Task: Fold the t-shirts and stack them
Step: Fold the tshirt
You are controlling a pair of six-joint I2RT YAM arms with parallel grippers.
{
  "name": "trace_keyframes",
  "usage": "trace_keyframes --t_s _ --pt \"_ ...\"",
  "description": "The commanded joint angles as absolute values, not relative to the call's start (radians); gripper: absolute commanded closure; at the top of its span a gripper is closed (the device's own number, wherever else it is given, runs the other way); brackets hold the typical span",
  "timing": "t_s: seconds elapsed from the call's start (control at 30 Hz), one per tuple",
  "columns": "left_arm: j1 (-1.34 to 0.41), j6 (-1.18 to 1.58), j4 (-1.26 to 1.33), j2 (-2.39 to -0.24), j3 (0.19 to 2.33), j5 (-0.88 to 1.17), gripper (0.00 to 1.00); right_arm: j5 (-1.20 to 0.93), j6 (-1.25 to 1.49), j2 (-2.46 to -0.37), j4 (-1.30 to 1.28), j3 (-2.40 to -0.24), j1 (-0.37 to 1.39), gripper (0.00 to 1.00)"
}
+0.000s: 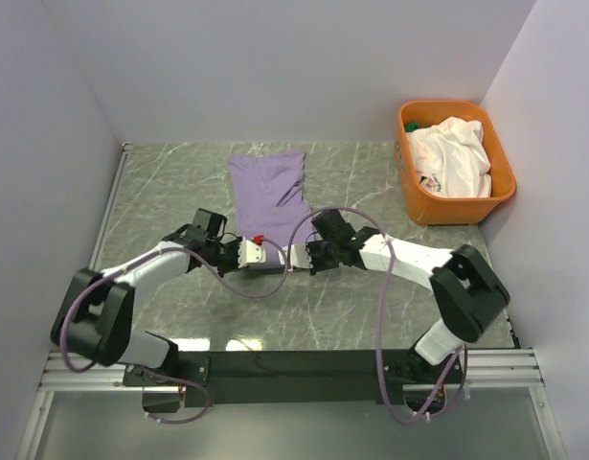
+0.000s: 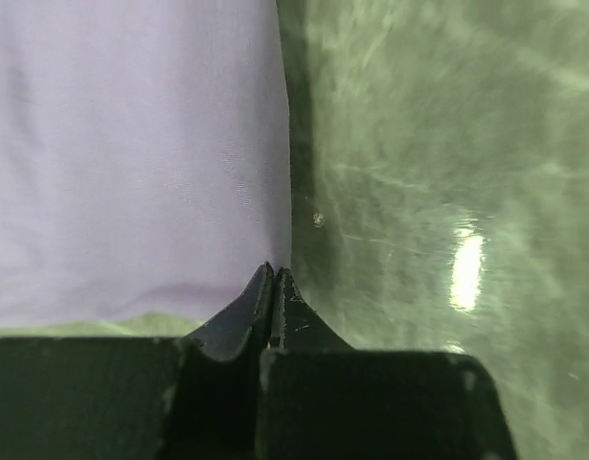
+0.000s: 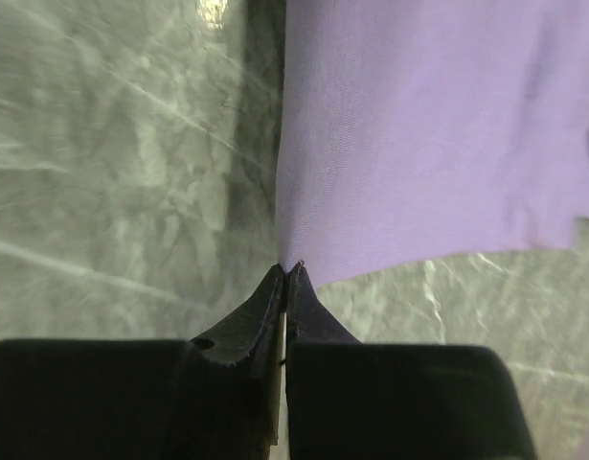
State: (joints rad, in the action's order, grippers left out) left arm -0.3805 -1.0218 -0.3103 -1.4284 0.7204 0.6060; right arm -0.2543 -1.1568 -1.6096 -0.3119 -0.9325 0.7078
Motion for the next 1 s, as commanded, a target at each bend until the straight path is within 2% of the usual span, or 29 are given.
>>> trace_keyframes --t_s 0.0,0.27,0.53,0.7,0.8,0.9,0.97 --pt "-0.39 -1.003 -0.414 -1.312 0.724 0.684 0.99 -0.267 -1.094 -1.488 -0.374 -0.911 0.727 1.0" --pt "-0.42 -1.025 -0.658 -1.007 0.681 0.774 0.99 -0.275 -1.037 -1.246 -0.487 -0.83 0.799 1.0" --pt "-0.434 -0.99 -0.951 -0.741 0.744 0.879 0.99 -0.285 -0.956 -0.953 -0.659 -0.827 0.945 1.0" --pt "-0.433 -0.907 -0.957 -0.724 0.776 0.862 1.0 -0.249 -0.936 -0.969 -0.646 -0.873 0.948 1.0" --pt "-0.399 -0.847 -0.862 -0.747 0.825 0.836 1.0 -0.244 -0.953 -1.037 -0.624 -0.946 0.922 1.0" --pt "-0.261 -0.942 -0.882 -0.869 0.885 0.928 1.0 -0.273 -0.994 -1.12 -0.604 -0.998 0.855 1.0" --pt "-0.167 -0.997 -0.893 -1.032 0.974 0.968 1.0 -0.287 -1.023 -1.196 -0.6 -1.057 0.812 1.0"
